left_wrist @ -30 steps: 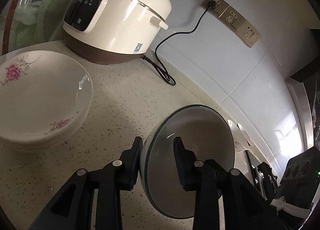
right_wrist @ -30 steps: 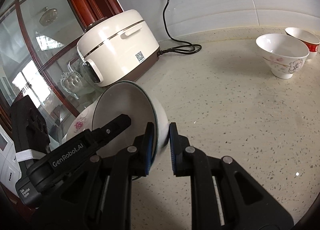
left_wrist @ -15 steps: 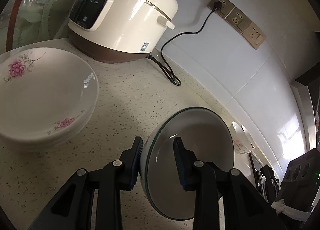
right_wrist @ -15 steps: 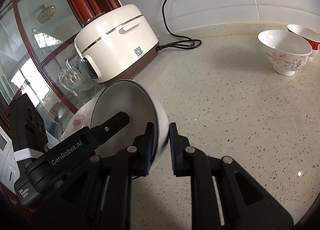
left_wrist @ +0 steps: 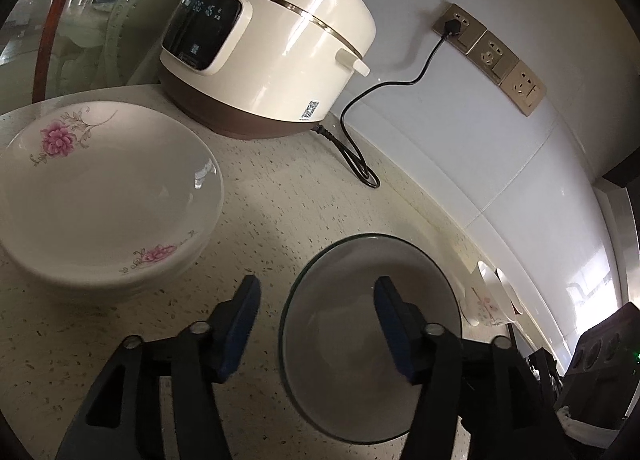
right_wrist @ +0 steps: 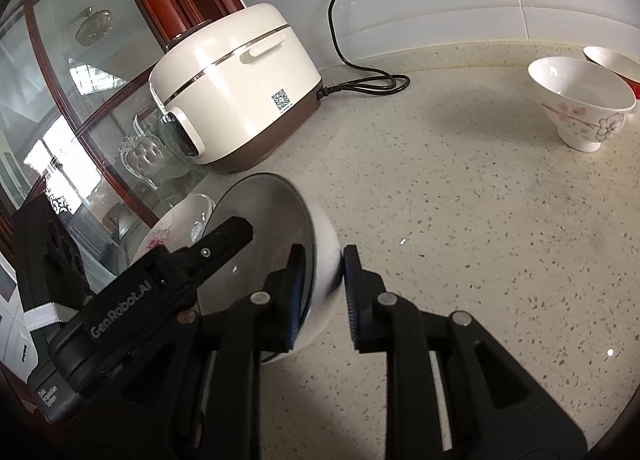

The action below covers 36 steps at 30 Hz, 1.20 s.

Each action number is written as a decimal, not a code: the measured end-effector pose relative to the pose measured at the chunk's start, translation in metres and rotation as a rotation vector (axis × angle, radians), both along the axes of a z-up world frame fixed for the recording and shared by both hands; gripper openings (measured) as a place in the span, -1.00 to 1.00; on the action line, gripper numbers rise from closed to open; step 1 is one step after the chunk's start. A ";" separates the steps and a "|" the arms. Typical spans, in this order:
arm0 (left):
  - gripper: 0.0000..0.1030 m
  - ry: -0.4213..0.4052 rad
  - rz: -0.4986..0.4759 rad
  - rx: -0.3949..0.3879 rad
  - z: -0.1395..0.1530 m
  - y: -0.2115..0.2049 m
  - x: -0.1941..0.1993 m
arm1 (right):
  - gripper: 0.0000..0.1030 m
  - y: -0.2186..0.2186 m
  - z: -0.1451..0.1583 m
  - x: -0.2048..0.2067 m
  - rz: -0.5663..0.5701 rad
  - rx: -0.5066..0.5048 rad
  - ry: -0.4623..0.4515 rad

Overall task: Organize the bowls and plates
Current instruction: 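Lower the bowl onto the counter beside the plates and open both grippers, then move both grippers to the white pink-flower bowl by the stove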

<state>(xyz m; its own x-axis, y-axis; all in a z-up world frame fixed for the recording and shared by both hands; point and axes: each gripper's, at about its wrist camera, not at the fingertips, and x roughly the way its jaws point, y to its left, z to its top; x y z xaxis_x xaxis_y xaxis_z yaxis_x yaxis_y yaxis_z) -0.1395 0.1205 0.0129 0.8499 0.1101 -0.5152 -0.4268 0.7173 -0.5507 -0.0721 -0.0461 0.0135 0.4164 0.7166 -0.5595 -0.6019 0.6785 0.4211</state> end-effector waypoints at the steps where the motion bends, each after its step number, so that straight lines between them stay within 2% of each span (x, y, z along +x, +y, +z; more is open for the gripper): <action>1: 0.25 -0.003 0.006 0.001 0.000 0.000 -0.001 | -0.51 0.000 0.000 0.001 -0.001 0.001 0.002; 3: 0.33 -0.012 0.025 0.001 0.000 0.001 -0.003 | -0.45 0.000 0.000 0.000 -0.007 0.002 0.005; 5: 0.39 -0.022 0.037 0.001 0.000 0.002 -0.005 | -0.29 0.000 0.001 0.001 -0.012 0.008 0.007; 7: 0.43 -0.034 0.043 0.002 0.001 0.003 -0.007 | 0.03 -0.001 0.000 0.002 -0.014 0.019 0.015; 10: 0.60 -0.055 0.065 0.009 0.003 0.001 -0.011 | 0.11 -0.003 0.001 0.002 -0.009 0.037 0.013; 15: 0.62 -0.073 0.061 0.011 0.005 -0.001 -0.013 | 0.13 -0.007 0.002 0.002 -0.023 0.059 0.012; 21: 0.62 -0.119 0.050 0.019 0.008 -0.003 -0.017 | 0.30 -0.013 0.003 0.002 -0.046 0.083 0.013; 25: 0.63 -0.175 0.027 0.052 0.014 -0.011 -0.021 | 0.40 -0.023 0.004 0.004 -0.082 0.121 0.016; 31: 0.64 -0.182 -0.049 0.140 0.025 -0.028 -0.014 | 0.54 -0.054 0.002 0.013 -0.167 0.262 0.083; 36: 0.64 -0.214 -0.096 0.221 0.053 -0.047 -0.009 | 0.56 -0.095 -0.005 0.025 -0.242 0.418 0.178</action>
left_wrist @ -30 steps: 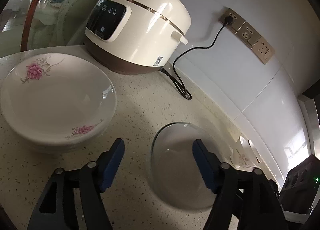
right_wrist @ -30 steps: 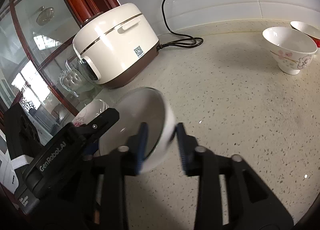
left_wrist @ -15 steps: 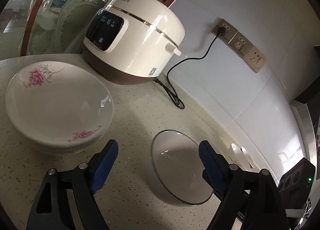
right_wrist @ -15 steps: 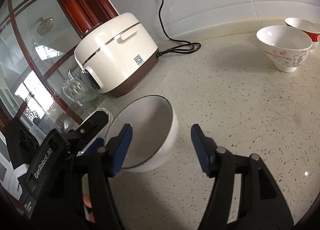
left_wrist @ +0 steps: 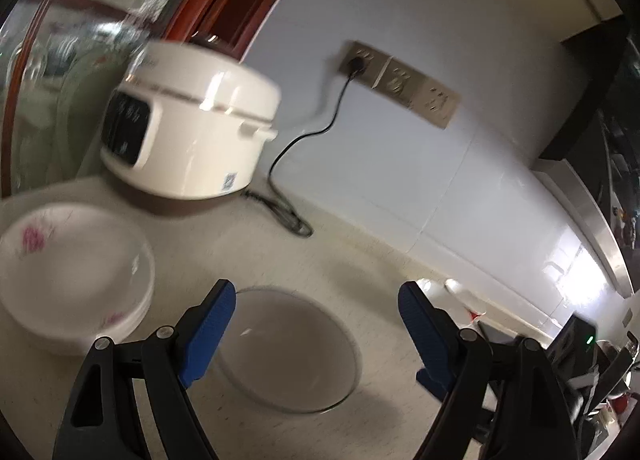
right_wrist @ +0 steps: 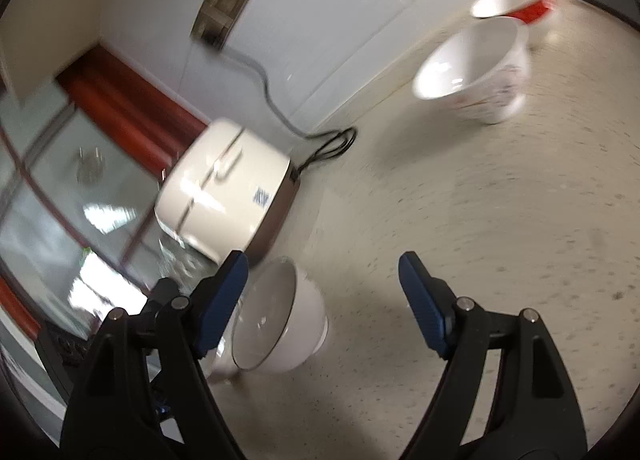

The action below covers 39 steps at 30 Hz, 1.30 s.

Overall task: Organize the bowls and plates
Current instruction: 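Move both grippers to the white pink-flower bowl by the stove, then close both grippers on the pink-flower bowl's rim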

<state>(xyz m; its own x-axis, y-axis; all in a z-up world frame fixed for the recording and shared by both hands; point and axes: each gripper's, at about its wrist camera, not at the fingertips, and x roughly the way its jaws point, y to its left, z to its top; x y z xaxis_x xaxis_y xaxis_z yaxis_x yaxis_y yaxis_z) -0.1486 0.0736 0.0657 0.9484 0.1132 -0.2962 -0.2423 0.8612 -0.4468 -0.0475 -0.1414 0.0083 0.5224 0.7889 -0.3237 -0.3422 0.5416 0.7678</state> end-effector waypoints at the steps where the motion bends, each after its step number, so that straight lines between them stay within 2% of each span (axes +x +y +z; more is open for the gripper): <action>1: 0.65 0.013 -0.028 0.009 0.007 -0.005 0.007 | 0.57 -0.006 0.001 0.002 -0.012 0.001 0.002; 5: 0.65 0.073 -0.145 0.020 0.024 -0.024 0.039 | 0.58 -0.039 0.010 0.017 -0.124 -0.067 0.024; 9: 0.65 0.142 -0.248 -0.020 0.024 -0.046 0.073 | 0.61 -0.083 0.015 0.039 -0.280 -0.048 0.064; 12: 0.65 0.199 -0.300 -0.051 0.018 -0.057 0.104 | 0.61 -0.104 0.013 0.061 -0.342 -0.040 0.089; 15: 0.65 0.270 -0.305 -0.073 0.007 -0.067 0.137 | 0.61 -0.108 0.011 0.086 -0.337 -0.067 0.110; 20: 0.65 0.355 -0.285 -0.083 -0.003 -0.080 0.198 | 0.61 -0.088 0.019 0.127 -0.298 -0.230 0.093; 26: 0.64 0.422 -0.232 -0.140 -0.030 -0.080 0.252 | 0.29 -0.071 0.015 0.147 -0.260 -0.388 0.086; 28: 0.61 0.448 -0.244 -0.148 -0.039 -0.080 0.258 | 0.19 -0.072 0.014 0.149 -0.252 -0.375 0.102; 31: 0.52 0.459 -0.225 -0.123 -0.047 -0.075 0.263 | 0.13 -0.073 0.011 0.152 -0.232 -0.325 0.130; 33: 0.37 0.450 -0.243 -0.143 -0.051 -0.073 0.265 | 0.05 -0.074 0.010 0.152 -0.222 -0.327 0.145; 37: 0.23 0.439 -0.269 -0.108 -0.051 -0.078 0.263 | -0.12 -0.071 0.005 0.148 -0.203 -0.320 0.161; 39: 0.04 0.437 -0.311 -0.121 -0.055 -0.080 0.266 | -0.19 -0.071 0.002 0.147 -0.186 -0.288 0.169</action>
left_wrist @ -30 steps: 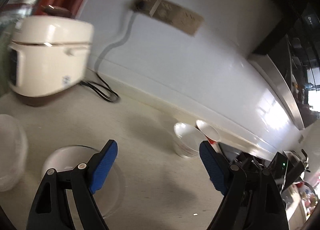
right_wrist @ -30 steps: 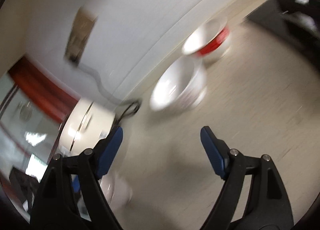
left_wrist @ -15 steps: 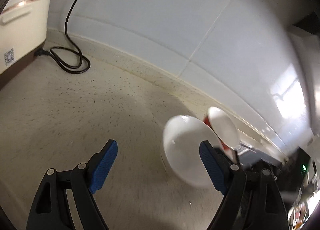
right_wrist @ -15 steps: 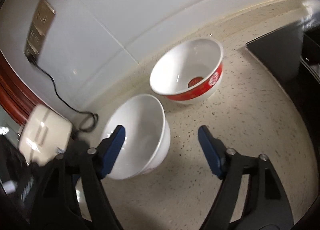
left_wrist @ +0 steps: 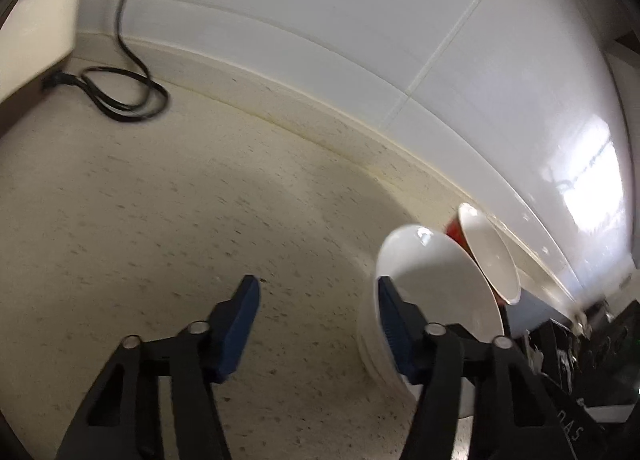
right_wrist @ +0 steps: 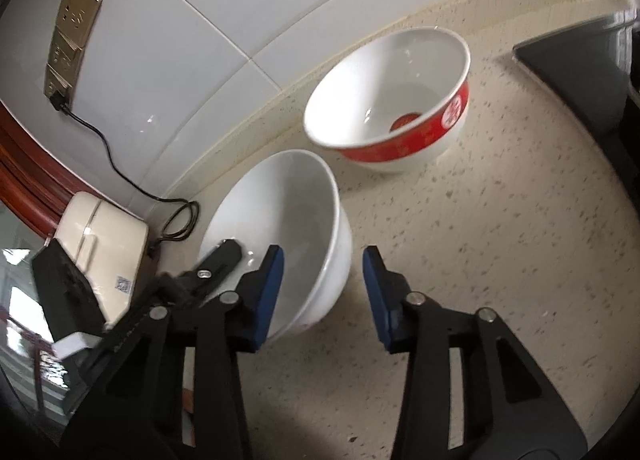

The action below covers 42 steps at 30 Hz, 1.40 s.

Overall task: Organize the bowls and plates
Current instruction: 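Close both grippers on the pink-flower bowl's rim, then carry the pink-flower bowl with both grippers over the large bowl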

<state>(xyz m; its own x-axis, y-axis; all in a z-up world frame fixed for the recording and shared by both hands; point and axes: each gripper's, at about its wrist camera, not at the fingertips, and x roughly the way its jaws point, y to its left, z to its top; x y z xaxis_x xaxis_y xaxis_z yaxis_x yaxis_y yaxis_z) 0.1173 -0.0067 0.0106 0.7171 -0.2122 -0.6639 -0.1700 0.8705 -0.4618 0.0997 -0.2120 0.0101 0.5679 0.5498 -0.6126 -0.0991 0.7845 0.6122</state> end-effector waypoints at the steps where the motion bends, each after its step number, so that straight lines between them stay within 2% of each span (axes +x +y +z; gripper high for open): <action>1: -0.03 -0.002 -0.019 -0.016 -0.002 -0.001 0.001 | -0.24 -0.001 0.000 -0.001 0.005 0.018 -0.001; 3: -0.57 -0.020 -0.075 -0.036 -0.002 -0.005 0.000 | -0.32 0.001 0.000 -0.004 0.004 0.017 -0.015; 5: -0.82 -0.044 -0.085 0.037 0.005 -0.014 -0.006 | -0.42 0.001 0.001 -0.006 0.013 0.015 -0.029; 7: -0.82 -0.076 -0.076 0.099 0.011 -0.019 -0.015 | -0.51 0.005 0.002 -0.009 0.019 -0.011 -0.036; 10: -0.82 -0.096 -0.050 0.083 0.017 -0.012 -0.024 | -0.51 0.015 0.008 -0.013 0.041 -0.015 -0.062; 19: -0.79 -0.187 0.048 0.192 0.046 -0.011 -0.056 | -0.54 0.043 0.030 -0.030 0.113 -0.065 -0.163; 22: -0.79 -0.209 0.081 0.192 0.053 -0.004 -0.065 | -0.54 0.050 0.038 -0.036 0.142 -0.050 -0.202; 30: -0.79 -0.301 0.182 0.254 0.070 0.009 -0.108 | -0.54 0.076 0.058 -0.055 0.253 -0.010 -0.321; 34: -0.79 -0.330 0.233 0.268 0.069 0.022 -0.126 | -0.53 0.088 0.064 -0.065 0.308 0.012 -0.364; 42: -0.79 -0.335 0.297 0.287 0.075 0.035 -0.144 | -0.53 0.118 0.062 -0.073 0.386 0.004 -0.360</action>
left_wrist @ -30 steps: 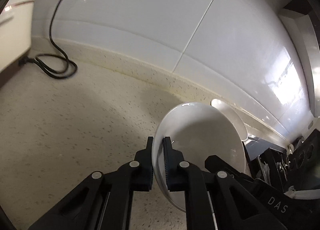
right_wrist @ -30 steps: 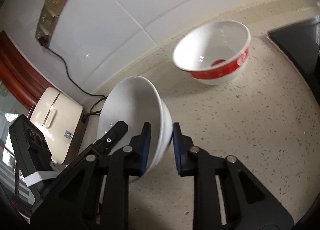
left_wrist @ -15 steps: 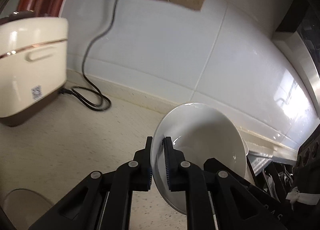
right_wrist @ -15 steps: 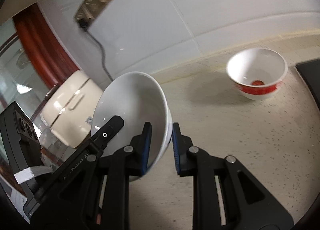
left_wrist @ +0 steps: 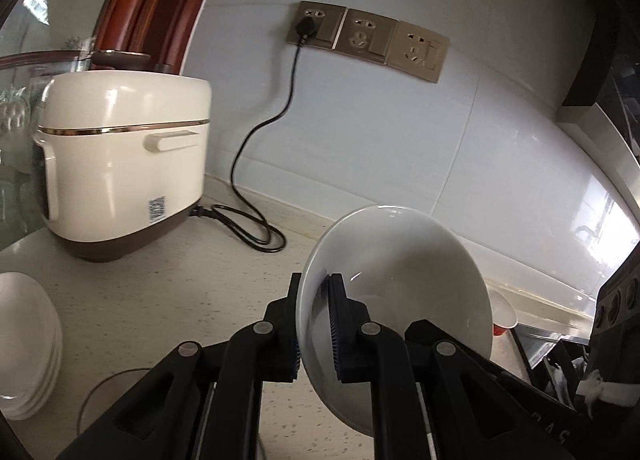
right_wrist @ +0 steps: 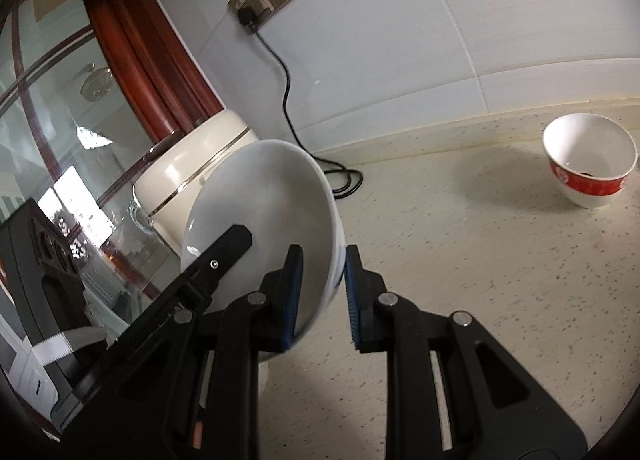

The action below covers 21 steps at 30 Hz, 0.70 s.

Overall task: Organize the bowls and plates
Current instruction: 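Carry the pink-flower bowl with both grippers over the large bowl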

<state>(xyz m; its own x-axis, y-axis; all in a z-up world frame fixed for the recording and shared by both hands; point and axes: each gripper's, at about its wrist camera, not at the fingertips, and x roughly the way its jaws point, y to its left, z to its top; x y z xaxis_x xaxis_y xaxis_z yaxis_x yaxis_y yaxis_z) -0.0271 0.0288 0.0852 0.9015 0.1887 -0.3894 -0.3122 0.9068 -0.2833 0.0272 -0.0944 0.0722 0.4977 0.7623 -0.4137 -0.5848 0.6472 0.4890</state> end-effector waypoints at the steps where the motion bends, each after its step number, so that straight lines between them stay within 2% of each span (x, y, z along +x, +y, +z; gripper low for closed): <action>1: -0.79 0.004 0.007 -0.001 0.001 0.002 -0.003 | -0.53 0.002 0.000 -0.001 0.007 0.002 0.003; 12: -0.78 0.028 0.080 0.067 0.005 0.018 -0.048 | -0.53 0.019 0.001 -0.025 0.124 0.020 -0.018; 21: -0.74 0.063 0.094 0.078 0.000 0.021 -0.059 | -0.53 0.030 -0.001 -0.029 0.164 0.004 -0.024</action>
<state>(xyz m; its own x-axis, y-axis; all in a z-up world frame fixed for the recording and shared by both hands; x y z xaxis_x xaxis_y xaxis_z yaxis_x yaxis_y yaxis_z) -0.0865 0.0499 0.0856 0.8523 0.3037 -0.4258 -0.4123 0.8911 -0.1898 -0.0018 -0.0640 0.0715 0.3761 0.8359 -0.3998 -0.6939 0.5400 0.4763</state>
